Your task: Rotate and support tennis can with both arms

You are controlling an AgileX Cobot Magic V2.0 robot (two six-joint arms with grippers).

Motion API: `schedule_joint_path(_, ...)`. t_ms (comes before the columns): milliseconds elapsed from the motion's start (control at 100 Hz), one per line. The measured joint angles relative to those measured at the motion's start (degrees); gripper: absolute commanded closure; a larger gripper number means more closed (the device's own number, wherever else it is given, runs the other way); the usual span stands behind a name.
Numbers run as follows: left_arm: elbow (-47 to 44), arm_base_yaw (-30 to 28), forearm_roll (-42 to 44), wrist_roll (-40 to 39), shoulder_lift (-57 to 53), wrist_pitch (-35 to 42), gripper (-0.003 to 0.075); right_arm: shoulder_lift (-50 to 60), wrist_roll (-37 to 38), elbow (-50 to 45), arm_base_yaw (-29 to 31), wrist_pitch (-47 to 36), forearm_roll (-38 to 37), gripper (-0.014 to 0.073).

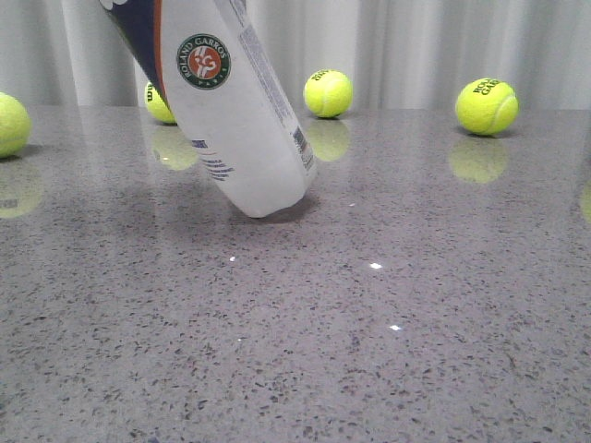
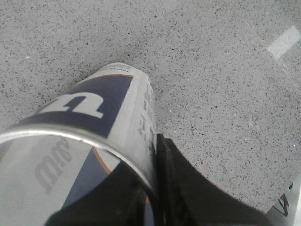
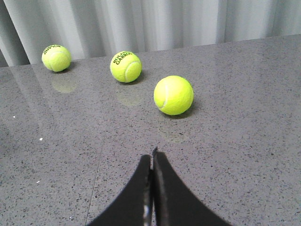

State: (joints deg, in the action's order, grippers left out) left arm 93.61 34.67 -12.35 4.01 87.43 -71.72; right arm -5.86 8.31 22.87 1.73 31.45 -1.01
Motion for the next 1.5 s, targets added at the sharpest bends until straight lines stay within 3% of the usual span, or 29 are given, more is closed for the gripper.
schedule_joint_path(110, 0.21, 0.00, -0.10, 0.00, 0.22, 0.17, 0.0599, 0.00, 0.00, 0.00, 0.00, 0.00, 0.00, 0.0659)
schedule_joint_path(300, 3.29, 0.00, 0.24, 0.00, 0.70, -0.35, 0.0291, 0.00, 0.13, 0.00, 0.00, 0.00, 0.00, 0.0659)
schedule_joint_path(370, 4.57, 0.00, 0.37, 0.00, 0.70, -0.35, 0.0237, 0.00, 0.13, 0.00, 0.00, 0.00, 0.00, 0.0659)
schedule_joint_path(620, 5.67, 0.09, -0.18, 0.00, 1.25, 0.52, 0.0237, 0.00, 0.13, 0.00, 0.00, 0.00, 0.00, 0.0659)
schedule_joint_path(1120, 6.52, 5.79, -6.72, -0.08, 4.18, 13.52, 0.0237, 0.00, 0.13, 0.00, 0.00, 0.00, 0.00, 0.0659)
schedule_joint_path(1500, 6.52, 7.61, -7.48, -0.08, 5.37, 14.37, 0.0237, 0.00, 0.01, 0.00, 0.00, 0.00, 0.00, 0.0659)
